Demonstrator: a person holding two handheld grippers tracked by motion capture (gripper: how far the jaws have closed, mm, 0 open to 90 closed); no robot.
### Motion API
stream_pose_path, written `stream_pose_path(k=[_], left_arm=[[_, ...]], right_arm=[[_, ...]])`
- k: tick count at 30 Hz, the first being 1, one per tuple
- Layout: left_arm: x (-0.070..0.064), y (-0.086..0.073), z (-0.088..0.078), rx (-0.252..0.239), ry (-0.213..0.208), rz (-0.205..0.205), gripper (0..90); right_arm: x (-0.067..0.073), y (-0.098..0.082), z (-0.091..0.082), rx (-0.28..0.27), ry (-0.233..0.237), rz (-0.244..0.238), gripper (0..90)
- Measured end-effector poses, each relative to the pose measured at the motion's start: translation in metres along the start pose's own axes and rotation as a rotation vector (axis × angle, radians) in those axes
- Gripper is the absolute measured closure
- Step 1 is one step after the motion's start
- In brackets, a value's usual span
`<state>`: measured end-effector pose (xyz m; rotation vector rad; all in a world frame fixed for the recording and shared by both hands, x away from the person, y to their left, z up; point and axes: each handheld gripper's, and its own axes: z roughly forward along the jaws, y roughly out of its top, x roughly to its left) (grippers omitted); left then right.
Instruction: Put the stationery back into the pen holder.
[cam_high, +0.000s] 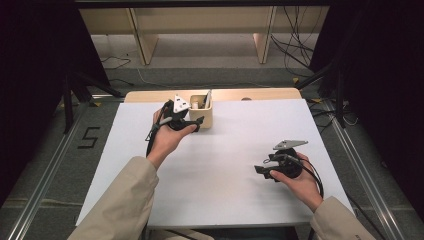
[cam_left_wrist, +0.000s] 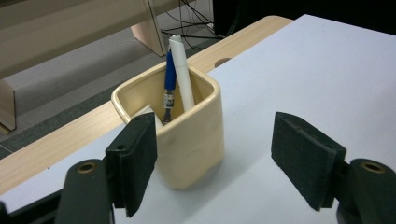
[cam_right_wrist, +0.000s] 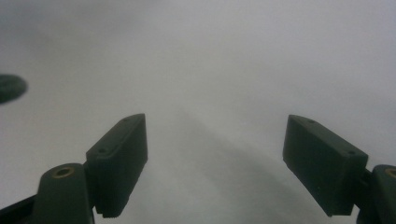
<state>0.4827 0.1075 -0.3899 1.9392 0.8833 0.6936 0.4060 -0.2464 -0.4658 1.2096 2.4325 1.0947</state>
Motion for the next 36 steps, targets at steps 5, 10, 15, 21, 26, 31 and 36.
stream_pose_path(k=[5, 10, 15, 21, 26, 31, 36], left_arm=[[-0.009, -0.007, -0.01, 0.009, -0.034, 0.001, 29.0], [-0.02, -0.02, -0.017, 0.025, -0.063, 0.011, 28.2], [-0.029, -0.034, -0.026, 0.04, -0.088, 0.033, 27.4], [-0.033, -0.054, -0.038, 0.062, -0.097, 0.049, 26.6], [-0.033, -0.076, -0.048, 0.092, -0.122, 0.047, 23.6], [-0.035, -0.1, -0.06, 0.105, -0.122, 0.021, 21.8], [-0.035, -0.115, -0.068, 0.108, -0.114, -0.003, 19.8]], right_arm=[[0.0, 0.0, 0.0, -0.001, 0.003, 0.001, 22.5], [0.001, 0.0, -0.001, -0.002, 0.006, 0.002, 22.3], [0.001, 0.0, -0.001, -0.005, 0.01, 0.003, 22.3], [0.002, -0.002, -0.002, -0.002, 0.012, 0.005, 22.1], [0.001, -0.004, -0.004, -0.004, 0.014, 0.007, 22.1], [0.001, -0.006, -0.005, -0.003, 0.015, 0.006, 22.0], [0.002, -0.007, -0.005, 0.0, 0.018, 0.002, 21.9]])
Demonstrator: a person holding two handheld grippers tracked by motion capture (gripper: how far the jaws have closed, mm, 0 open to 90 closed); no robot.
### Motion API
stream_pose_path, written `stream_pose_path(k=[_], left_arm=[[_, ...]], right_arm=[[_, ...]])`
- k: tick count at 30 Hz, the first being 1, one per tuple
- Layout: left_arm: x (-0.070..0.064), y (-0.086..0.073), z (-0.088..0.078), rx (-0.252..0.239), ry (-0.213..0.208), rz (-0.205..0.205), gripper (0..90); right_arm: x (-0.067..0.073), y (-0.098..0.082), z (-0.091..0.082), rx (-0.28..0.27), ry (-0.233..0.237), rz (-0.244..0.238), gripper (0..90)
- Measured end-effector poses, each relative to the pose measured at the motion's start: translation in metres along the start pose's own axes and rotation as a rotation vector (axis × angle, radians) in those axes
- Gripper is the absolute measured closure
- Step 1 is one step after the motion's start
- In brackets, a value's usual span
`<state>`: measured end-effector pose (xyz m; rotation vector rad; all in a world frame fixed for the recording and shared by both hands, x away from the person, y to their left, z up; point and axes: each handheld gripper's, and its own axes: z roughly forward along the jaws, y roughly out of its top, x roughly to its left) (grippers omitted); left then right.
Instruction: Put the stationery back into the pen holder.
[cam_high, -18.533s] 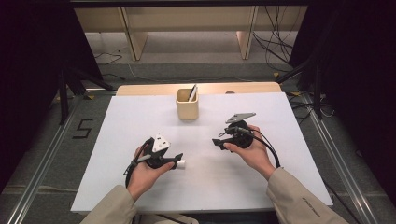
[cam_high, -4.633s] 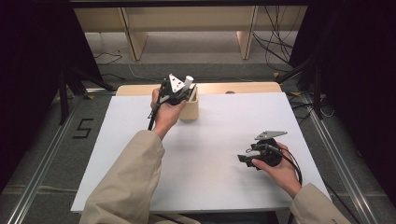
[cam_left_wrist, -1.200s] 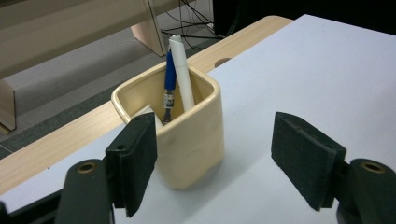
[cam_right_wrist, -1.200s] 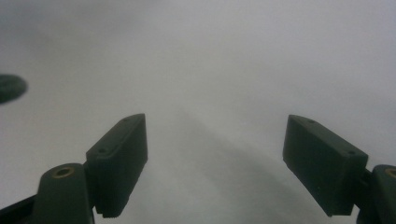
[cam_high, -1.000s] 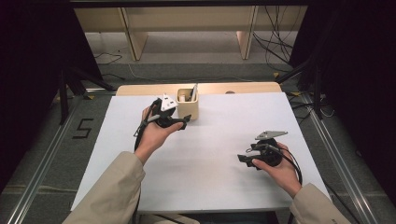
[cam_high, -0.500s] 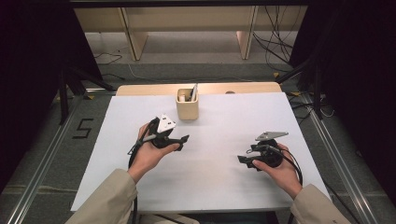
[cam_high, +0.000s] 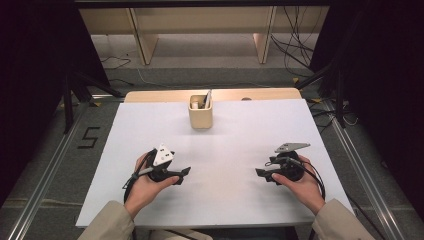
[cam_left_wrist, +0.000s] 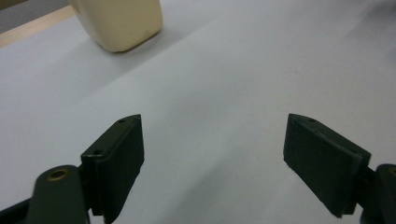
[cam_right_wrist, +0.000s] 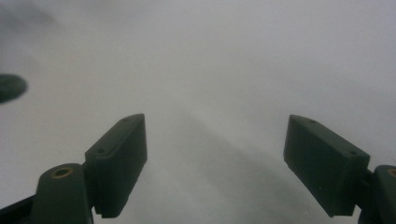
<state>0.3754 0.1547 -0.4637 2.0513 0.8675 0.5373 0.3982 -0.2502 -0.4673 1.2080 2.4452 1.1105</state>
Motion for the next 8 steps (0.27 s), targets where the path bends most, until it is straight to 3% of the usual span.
stream_pose_path(k=[4, 8], left_arm=[[-0.008, -0.003, 0.0, 0.0, -0.018, -0.007, 18.0], [-0.03, 0.006, 0.008, 0.011, -0.101, 0.01, 15.9]], right_arm=[[0.0, 0.0, 0.0, -0.003, 0.003, -0.004, 21.9], [0.0, 0.0, -0.001, -0.008, 0.005, -0.004, 21.0]])
